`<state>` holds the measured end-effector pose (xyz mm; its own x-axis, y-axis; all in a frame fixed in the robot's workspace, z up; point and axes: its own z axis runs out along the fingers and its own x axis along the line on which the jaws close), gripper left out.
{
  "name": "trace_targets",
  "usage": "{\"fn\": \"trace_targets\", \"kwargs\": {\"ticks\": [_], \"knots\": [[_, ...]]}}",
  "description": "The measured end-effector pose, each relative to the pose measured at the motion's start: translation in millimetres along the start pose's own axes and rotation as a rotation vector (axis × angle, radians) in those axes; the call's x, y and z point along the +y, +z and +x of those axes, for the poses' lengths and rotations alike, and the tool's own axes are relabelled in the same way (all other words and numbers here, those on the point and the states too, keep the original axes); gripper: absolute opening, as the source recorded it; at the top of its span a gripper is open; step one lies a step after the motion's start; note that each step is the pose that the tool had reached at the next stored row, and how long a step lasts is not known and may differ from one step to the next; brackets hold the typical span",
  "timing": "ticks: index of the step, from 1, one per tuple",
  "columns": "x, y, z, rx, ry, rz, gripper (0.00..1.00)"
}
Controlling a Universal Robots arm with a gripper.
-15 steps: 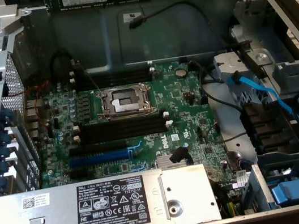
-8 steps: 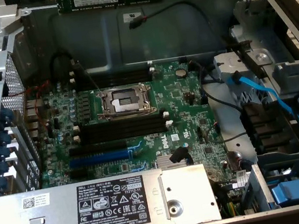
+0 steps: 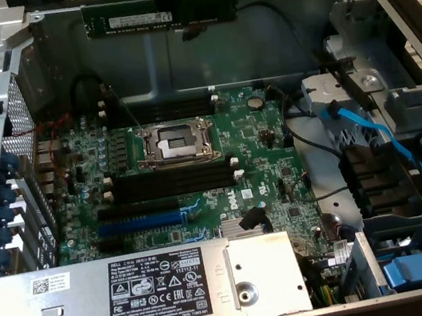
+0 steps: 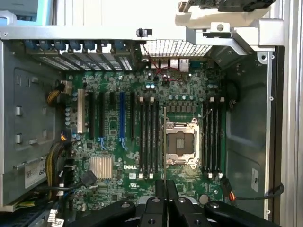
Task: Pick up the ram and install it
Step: 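Pick up the ram and move it above insertion slot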
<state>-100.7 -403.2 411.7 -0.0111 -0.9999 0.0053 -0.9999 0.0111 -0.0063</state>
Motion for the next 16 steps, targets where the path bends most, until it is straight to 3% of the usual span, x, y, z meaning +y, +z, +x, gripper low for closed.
{"fn": "trace_targets", "kwargs": {"ticks": [4, 9, 16], "knots": [[0.2, 4.3, 1.3, -0.0014, 0.015, 0.0032, 0.12], [1.8, 7.7, 1.3, -0.012, 0.046, 0.004, 0.12], [7.8, 12.1, 1.4, -0.0129, 0.046, 0.0095, 0.12]]}}
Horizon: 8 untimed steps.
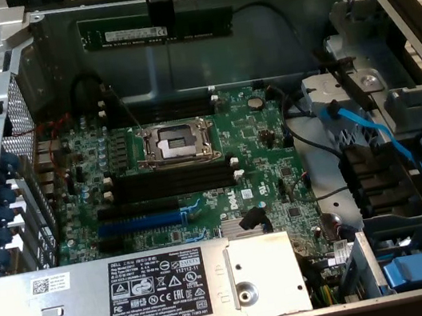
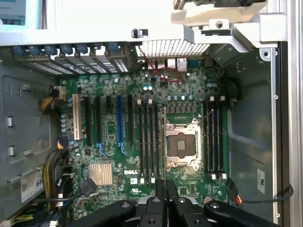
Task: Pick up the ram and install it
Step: 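Pick up the ram and move it above insertion slot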
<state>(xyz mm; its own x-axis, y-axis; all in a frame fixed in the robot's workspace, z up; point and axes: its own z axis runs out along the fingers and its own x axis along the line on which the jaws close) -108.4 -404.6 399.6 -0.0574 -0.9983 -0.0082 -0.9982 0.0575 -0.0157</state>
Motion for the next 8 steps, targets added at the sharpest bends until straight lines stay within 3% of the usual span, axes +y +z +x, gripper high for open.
{"fn": "trace_targets", "kwargs": {"ticks": [8], "knots": [[4.7, 11.1, -1.0, 0.0012, 0.002, 0.0001, 0.12]]}}
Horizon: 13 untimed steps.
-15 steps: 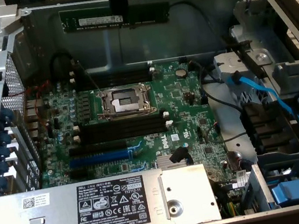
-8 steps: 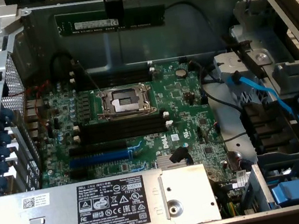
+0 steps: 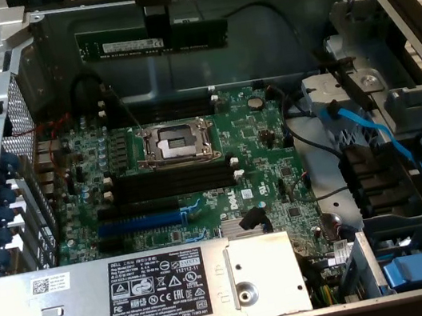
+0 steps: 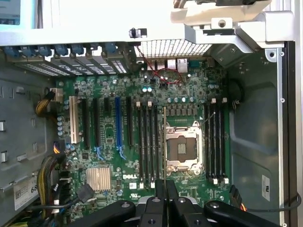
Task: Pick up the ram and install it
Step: 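Pick up the ram and move it above insertion slot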
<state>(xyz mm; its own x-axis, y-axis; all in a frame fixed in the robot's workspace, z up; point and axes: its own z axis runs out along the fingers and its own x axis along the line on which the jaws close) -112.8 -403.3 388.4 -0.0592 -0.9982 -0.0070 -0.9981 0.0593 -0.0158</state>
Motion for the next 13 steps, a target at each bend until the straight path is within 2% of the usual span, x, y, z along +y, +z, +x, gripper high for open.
{"fn": "trace_targets", "kwargs": {"ticks": [9, 13], "knots": [[0.3, 16.1, 1.5, 0.0002, 0.007, 0.0003, 0.12], [-0.1, 23.4, 11.1, 0.0003, 0.012, 0.0004, 0.12]]}}
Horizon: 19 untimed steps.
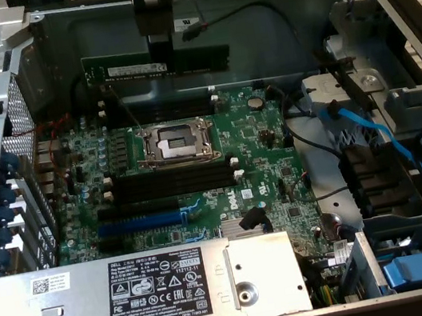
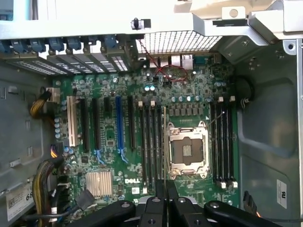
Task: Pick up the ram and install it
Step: 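Pick up the ram and move it above insertion slot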
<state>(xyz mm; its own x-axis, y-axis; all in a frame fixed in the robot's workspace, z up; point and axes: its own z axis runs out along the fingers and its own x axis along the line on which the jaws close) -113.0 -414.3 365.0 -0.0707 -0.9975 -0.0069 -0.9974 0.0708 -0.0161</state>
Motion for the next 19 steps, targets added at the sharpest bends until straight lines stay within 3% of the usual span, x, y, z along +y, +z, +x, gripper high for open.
{"fn": "trace_targets", "kwargs": {"ticks": [3, 8, 14, 16, 19], "knots": [[-0.5, 5.4, 8.7, -0.0006, 0.002, 0.0005, 0.12], [-0.6, 14.5, 9.0, -0.0007, 0.001, 0.0004, 0.12], [0.5, 25.3, -3.7, -0.0002, -0.012, 0.0004, 0.12], [0.7, 28.2, -5.4, 0.0045, -0.015, 0.0009, 0.12], [0.8, 30.3, -5.8, 0.0205, -0.018, 0.0046, 0.12]]}}
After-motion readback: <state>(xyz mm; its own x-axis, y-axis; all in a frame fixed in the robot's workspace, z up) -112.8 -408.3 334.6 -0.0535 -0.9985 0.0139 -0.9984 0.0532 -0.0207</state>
